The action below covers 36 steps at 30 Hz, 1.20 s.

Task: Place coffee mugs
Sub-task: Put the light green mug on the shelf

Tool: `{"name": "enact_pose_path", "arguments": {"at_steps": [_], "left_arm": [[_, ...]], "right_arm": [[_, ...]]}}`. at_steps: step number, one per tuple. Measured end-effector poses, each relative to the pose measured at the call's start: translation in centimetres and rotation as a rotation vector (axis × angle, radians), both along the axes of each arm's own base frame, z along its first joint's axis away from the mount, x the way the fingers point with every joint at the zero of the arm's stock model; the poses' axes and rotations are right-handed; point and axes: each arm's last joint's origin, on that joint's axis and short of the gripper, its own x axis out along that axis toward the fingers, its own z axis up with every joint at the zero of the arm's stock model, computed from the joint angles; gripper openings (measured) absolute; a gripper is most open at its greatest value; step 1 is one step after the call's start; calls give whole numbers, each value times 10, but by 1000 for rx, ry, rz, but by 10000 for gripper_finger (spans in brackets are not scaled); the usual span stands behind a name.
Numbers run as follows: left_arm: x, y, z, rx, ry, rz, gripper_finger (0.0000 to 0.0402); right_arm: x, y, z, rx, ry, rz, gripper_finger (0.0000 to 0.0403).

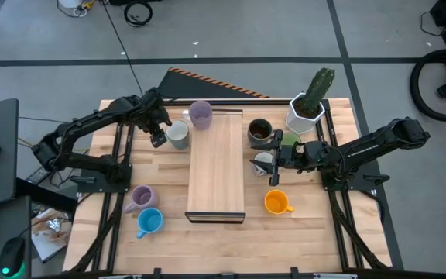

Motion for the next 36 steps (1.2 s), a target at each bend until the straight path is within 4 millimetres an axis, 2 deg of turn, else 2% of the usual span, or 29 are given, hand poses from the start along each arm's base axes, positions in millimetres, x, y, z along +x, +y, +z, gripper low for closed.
{"name": "enact_pose_path", "arguments": {"at_steps": [8,20,26,36], "left_arm": [[1,1,1,46,19,-126,212],[2,0,1,30,-16,-196,212],[7,-4,-15,33,-19,-223,212],[16,-9,-20,52,-14,-246,212]], "right_arm": [[0,0,0,-1,0,7,210],[0,0,0,2,0,10,210],[0,0,0,3,0,11,210],[0,0,0,9,-1,18,210]]}}
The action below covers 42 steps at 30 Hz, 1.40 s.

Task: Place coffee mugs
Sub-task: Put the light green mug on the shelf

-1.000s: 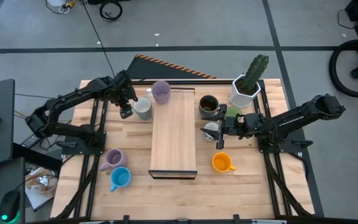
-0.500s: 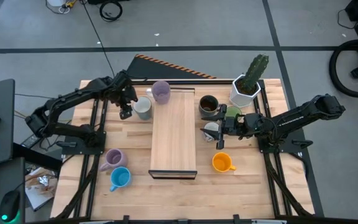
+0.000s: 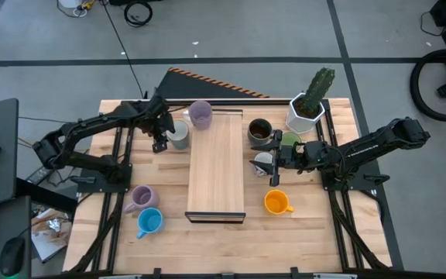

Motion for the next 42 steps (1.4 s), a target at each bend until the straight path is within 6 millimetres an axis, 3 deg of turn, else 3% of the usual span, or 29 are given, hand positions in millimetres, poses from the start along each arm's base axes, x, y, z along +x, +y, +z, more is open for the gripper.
{"name": "enact_pose_path", "arguments": {"at_steps": [13,23,34,42], "left_arm": [[10,7,-22,-54,66,-3,212],[8,6,-24,-74,89,-3,211],[7,5,-24,-83,98,2,142],[6,4,-24,-91,108,0,115]], "right_arm": [[0,0,0,0,0,0,210],[0,0,0,0,0,0,210],[0,0,0,0,0,0,210],[0,0,0,0,0,0,210]]}}
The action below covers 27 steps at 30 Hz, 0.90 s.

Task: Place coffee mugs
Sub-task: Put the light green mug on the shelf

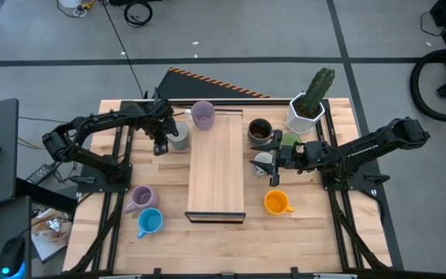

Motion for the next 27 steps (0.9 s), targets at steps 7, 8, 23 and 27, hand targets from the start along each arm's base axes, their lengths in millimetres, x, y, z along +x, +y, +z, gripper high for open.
{"name": "enact_pose_path", "arguments": {"at_steps": [7,8,23,27], "left_arm": [[-1,-1,0,-17,8,37,59],[-2,-1,0,-19,7,49,50],[-10,-4,17,-32,12,98,47],[-9,-3,29,-31,29,111,47]], "right_arm": [[0,0,0,0,0,0,210],[0,0,0,0,0,0,210],[0,0,0,0,0,0,210],[0,0,0,0,0,0,210]]}}
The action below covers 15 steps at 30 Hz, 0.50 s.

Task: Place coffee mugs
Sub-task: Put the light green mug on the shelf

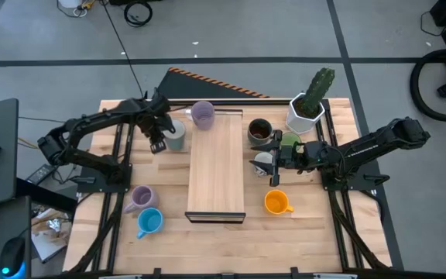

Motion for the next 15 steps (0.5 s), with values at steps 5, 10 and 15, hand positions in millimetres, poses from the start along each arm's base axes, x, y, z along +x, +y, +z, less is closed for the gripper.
{"name": "enact_pose_path", "arguments": {"at_steps": [5,10,15], "left_arm": [[1,3,11,30,-3,8,47],[-2,9,26,57,-14,39,47],[-11,13,51,129,-36,58,47]], "right_arm": [[0,0,0,14,-2,1,210],[0,0,0,14,-1,1,210],[0,0,-1,13,6,1,210]]}}
